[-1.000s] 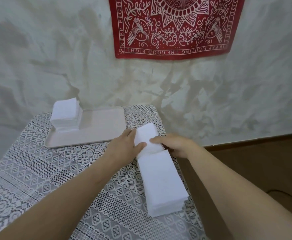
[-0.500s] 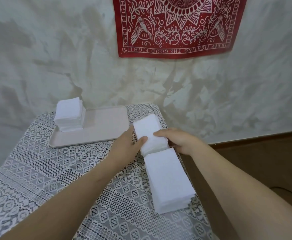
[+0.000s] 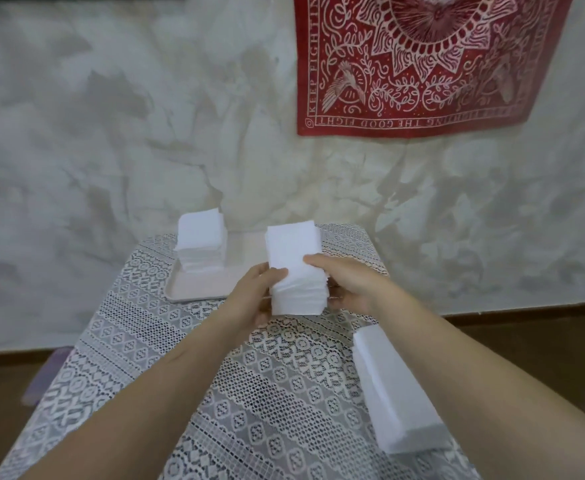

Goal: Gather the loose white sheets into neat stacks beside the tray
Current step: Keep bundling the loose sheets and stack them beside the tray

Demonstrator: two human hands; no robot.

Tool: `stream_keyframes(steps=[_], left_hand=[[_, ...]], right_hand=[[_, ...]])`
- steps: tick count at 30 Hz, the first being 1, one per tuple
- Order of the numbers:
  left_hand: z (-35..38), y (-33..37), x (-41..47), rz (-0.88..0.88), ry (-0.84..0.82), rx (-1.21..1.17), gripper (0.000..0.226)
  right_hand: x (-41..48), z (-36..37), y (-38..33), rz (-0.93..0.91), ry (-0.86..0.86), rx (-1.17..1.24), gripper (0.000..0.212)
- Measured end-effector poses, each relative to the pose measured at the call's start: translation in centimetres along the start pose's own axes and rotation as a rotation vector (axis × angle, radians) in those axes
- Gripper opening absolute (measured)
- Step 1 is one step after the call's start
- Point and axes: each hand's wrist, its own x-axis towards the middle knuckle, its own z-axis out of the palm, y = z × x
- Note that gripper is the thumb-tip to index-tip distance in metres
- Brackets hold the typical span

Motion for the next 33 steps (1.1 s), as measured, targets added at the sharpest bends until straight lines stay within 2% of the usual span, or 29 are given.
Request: stream_keyframes(steps=[2,4,8,13,19,25,29,33], left_hand=[[-1.9,0.3,0.3,0.004,0.044,-0.014,0.039],[-3.6,1.0,0.5,0.009,0.073,0.002,0.037],[-6.3,1.5,1.5,0.024,0.137,0.079,0.031],[-8.5,2.0,4.0,0.060,0.220,0.253,0.024],[-10.1,2.3,6.2,0.035,0.190,0.287,0.019],[-10.4,1.5,7.8,0.118,0.285,0.437,0.024],[-11.2,1.2,7.8,0.119,0.278,0.451,0.026],[-11.3,1.8,6.6,0.147,0.248,0.578,0.032]], right_hand=[[0.7,1.5,-0.2,0.018,-0.053,-0.027,0.040],[1.5,3.0,-0.4,0.016,-0.085,-0.043,0.036],[3.9,6.2,-0.4,-0.039,-0.030,-0.008,0.018],[6.7,8.6,-1.0,-0.047,0.030,-0.032,0.011],[9.4,9.3,-1.4,-0.056,0.063,-0.066,0.026],[11.8,9.9,-1.0,-0.047,0.110,-0.092,0.026],[12.1,10.2,-0.4,-0.093,0.152,-0.255,0.026],[11.2,10.1,-0.7,-0.128,0.185,-0.429,0.040]])
